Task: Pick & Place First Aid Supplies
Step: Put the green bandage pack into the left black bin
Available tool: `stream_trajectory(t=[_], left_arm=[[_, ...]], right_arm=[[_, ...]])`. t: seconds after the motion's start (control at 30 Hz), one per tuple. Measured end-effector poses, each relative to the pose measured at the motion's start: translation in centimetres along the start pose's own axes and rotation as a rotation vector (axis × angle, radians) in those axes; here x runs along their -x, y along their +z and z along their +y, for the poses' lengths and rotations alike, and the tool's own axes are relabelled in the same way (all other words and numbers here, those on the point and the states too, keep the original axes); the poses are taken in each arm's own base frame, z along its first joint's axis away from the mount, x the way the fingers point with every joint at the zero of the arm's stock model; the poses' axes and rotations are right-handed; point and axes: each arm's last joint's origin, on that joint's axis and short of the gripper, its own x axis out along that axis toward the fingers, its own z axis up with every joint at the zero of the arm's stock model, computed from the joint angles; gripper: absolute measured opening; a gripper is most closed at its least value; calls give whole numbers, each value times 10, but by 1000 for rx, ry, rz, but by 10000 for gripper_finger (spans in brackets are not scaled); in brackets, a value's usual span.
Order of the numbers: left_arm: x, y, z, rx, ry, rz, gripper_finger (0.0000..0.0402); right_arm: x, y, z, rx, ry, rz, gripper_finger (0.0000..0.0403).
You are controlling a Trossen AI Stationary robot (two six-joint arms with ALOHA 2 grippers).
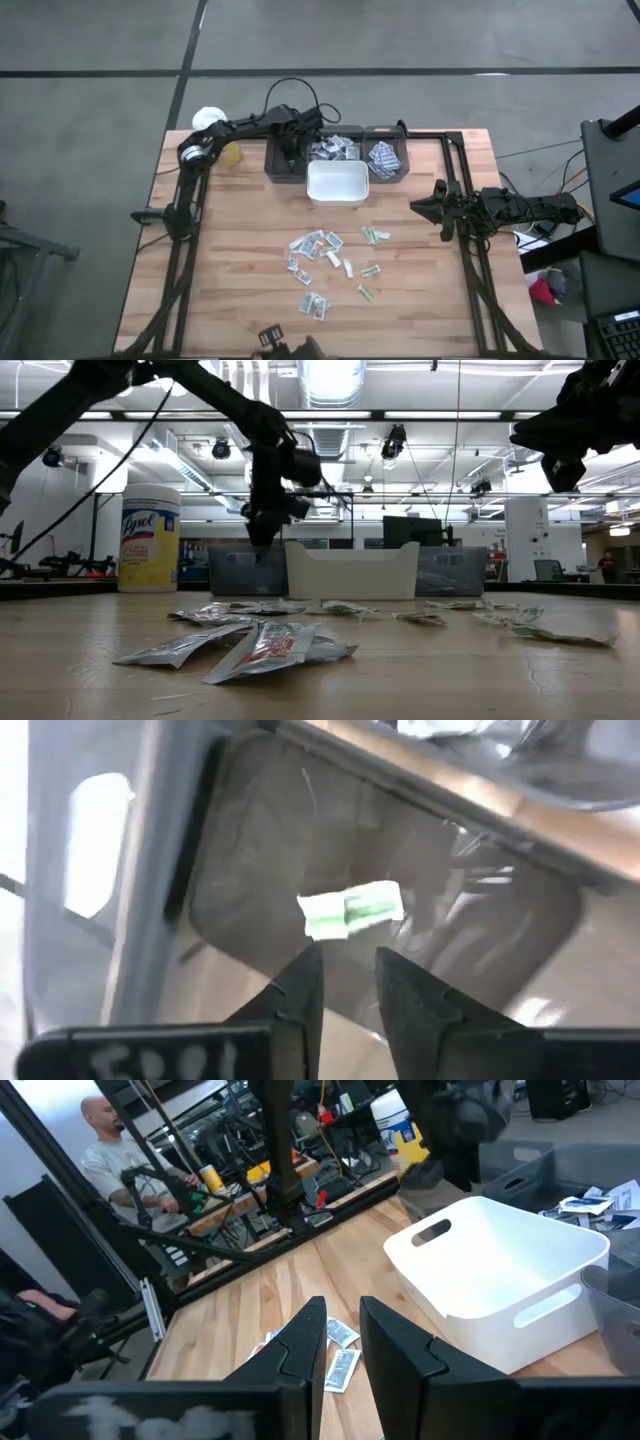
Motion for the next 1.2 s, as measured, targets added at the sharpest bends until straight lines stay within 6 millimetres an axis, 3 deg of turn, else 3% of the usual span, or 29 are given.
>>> stream_trajectory(t=[0.2, 0.33, 0.5, 0.67, 0.8, 0.9, 1.2], left_arm=[[57, -10, -16, 108, -157, -153, 87], [104, -16, -42, 93, -238, -322, 87], [147, -18, -104, -80, -312, -555, 85], [171, -17, -177, -292, -328, -771, 85], [165, -13, -224, -404, -281, -838, 85], [154, -7, -244, -420, -276, -851, 85], [108, 1, -271, -352, -383, -635, 85]], right_arm=[[0, 0, 0, 0, 1, 1, 63], [0, 0, 0, 0, 1, 1, 63], [0, 0, 0, 0, 0, 0, 63], [0, 0, 0, 0, 0, 1, 63], [0, 0, 0, 0, 1, 1, 63], [0, 0, 0, 0, 1, 1, 63], [0, 0, 0, 0, 1, 0, 63]])
